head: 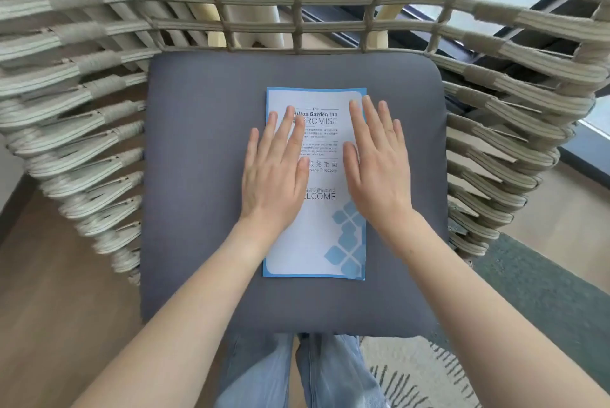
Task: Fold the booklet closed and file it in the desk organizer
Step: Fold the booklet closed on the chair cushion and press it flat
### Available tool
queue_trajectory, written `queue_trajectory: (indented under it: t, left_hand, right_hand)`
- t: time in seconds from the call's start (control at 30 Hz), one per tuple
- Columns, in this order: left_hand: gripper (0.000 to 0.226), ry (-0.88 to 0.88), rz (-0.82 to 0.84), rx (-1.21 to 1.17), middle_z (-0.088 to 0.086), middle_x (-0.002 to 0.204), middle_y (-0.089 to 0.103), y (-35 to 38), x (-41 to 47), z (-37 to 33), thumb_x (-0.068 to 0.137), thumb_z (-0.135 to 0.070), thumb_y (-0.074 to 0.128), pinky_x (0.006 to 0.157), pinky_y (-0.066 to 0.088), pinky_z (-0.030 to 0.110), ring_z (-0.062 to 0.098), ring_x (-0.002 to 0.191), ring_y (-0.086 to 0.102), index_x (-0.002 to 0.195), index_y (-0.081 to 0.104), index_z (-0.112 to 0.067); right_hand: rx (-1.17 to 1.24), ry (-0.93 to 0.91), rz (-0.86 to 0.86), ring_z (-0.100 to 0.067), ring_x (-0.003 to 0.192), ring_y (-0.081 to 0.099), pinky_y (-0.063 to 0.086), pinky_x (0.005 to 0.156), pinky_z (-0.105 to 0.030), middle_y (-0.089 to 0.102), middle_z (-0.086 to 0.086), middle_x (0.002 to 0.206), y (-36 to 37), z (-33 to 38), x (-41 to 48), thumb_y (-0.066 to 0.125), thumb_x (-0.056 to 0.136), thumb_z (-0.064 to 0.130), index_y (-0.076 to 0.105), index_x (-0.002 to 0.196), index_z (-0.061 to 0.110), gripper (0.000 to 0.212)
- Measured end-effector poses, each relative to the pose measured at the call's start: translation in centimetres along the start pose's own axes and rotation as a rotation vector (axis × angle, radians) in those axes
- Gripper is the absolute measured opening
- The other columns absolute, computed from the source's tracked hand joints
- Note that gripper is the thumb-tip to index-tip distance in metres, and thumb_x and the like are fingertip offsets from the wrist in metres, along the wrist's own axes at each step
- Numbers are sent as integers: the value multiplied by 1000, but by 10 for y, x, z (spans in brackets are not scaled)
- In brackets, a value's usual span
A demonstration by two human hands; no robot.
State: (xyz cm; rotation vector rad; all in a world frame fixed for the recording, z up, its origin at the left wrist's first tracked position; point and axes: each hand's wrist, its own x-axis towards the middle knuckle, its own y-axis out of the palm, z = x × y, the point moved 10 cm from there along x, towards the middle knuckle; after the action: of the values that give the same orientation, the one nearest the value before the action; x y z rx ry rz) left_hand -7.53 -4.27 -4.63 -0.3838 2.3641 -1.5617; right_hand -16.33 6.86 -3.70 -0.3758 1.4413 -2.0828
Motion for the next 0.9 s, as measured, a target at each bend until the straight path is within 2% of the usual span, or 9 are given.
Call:
queue_trajectory:
  t: [0.13,0.27,0.37,0.63,0.77,0.9]
  left_hand:
    - [56,12,50,88,10,160,25,13,45,35,100,-29,28,119,10,48,29,148,19,151,26,-7]
    - [58,131,92,164,10,160,23,41,54,38,100,-33,27,120,10,47,28,148,19,151,24,-6]
    - [59,146,91,201,12,161,19,55,53,42,101,-34,27,121,10,47,27,149,16,152,19,-5]
    - [64,189,153,211,14,161,16,46,51,51,100,-39,22,121,7,39,25,149,14,152,17,-2]
    - [64,195,147,213,16,161,16,46,48,58,100,-36,23,122,8,40,27,149,15,152,17,0]
    - [62,219,109,182,16,161,17,53,49,60,100,-33,26,121,10,41,28,149,16,152,18,0]
  right_hand:
    - [-30,-64,46,-32,149,19,14,120,-46,27,-10,160,28,27,42,33,101,21,27,153,10,53]
    - [-77,-63,82,-29,150,17,9,120,-43,25,-9,161,65,15,59,30,102,29,25,153,10,55]
    - [-134,-105,60,-28,149,20,8,120,-41,26,-9,160,78,8,56,25,100,35,26,153,10,58]
    - [-202,-133,118,-23,151,16,6,122,-35,21,-9,162,63,-17,44,26,101,41,19,155,9,63]
    - [-239,-193,130,-23,150,17,7,123,-35,20,-10,162,60,-23,41,25,101,44,18,154,7,65]
    - [-229,-202,82,-24,150,18,10,123,-37,21,-11,162,67,-26,43,32,101,41,20,154,7,64]
